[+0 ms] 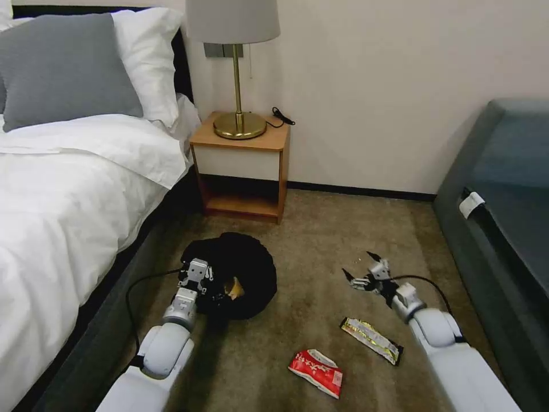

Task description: Pick up the trash bin, then pick up the garbage on the floor and place it into the trash bin.

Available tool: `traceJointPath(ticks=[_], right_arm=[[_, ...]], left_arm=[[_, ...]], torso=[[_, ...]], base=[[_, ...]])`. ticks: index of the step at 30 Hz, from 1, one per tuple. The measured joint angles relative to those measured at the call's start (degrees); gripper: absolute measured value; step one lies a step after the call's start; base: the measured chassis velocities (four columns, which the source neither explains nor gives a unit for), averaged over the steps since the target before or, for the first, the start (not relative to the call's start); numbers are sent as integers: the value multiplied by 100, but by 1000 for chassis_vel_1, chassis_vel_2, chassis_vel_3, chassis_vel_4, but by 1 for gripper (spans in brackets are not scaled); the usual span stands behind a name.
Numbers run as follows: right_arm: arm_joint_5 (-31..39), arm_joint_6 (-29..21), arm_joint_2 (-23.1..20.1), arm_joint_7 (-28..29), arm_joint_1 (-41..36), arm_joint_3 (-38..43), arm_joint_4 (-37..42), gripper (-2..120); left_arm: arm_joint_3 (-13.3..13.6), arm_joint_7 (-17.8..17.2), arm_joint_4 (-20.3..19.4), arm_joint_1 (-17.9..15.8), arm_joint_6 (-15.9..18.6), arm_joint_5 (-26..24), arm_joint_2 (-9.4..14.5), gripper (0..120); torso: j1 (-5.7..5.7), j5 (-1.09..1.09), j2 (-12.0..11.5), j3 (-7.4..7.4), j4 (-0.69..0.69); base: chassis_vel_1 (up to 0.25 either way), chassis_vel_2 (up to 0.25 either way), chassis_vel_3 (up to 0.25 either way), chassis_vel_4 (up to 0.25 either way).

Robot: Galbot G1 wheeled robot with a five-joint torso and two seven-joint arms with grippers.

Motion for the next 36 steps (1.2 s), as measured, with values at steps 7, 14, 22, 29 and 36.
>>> traceJointPath(ticks=[7,14,22,29,36], right_arm=[[157,-431,-110,-860,335,-780,-167,100],[149,-688,-177,-1287,274,-1090,-147,100],[272,-862,-558,-1452,-227,-1158,374,100],[257,-875,-720,-1475,-741,-1201,679,100],[-2,-797,-690,-1472,-1042,-1277,748,100]], left_arm=[[-7,-11,59,79,18,44,-65,4],[30,-62,-49,147,96,136,-249,4],[137,-72,7,135,101,251,-424,4],[200,-93,163,66,39,364,-610,4],[182,-89,197,66,23,412,-685,4]], torso=[[0,1,0,0,0],[0,1,0,0,0],[0,1,0,-1,-1],[0,3,0,-1,-2],[0,1,0,-1,-2]], base=[[0,0,0,0],[0,0,0,0],[0,0,0,0],[0,0,0,0],[0,0,0,0]])
